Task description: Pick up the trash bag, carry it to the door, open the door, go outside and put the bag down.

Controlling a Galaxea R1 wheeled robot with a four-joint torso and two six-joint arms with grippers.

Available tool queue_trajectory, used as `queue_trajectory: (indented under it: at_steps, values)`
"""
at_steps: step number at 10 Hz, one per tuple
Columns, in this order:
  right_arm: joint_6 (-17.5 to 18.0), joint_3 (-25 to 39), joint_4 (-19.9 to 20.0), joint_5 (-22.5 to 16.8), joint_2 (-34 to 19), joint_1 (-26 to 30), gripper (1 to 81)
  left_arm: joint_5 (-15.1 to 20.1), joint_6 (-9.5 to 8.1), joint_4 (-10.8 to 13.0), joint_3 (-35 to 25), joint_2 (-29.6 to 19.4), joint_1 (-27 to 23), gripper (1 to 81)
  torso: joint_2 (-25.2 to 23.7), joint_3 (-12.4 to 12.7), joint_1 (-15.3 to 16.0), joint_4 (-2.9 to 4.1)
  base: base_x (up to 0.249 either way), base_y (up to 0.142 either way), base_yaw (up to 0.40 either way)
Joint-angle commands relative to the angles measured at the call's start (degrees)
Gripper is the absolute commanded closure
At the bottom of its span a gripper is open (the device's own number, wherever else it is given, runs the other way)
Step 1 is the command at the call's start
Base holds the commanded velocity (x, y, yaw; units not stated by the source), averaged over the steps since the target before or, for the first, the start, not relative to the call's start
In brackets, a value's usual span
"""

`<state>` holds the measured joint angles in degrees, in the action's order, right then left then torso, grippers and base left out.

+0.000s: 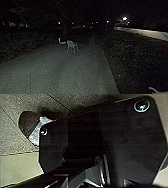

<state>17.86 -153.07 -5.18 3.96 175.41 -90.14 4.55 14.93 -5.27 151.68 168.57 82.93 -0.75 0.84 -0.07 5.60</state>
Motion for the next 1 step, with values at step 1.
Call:
queue_trajectory:
  at_steps: [1]
  values:
    - [-0.2,0.94,-0.53,-2.91,0.66,2.55,1.0,1.61,0.18,0.34,3.18,1.5,-3.26,1.0,0.0,0.0,0.07,0.0,0.0,0.0,0.0]
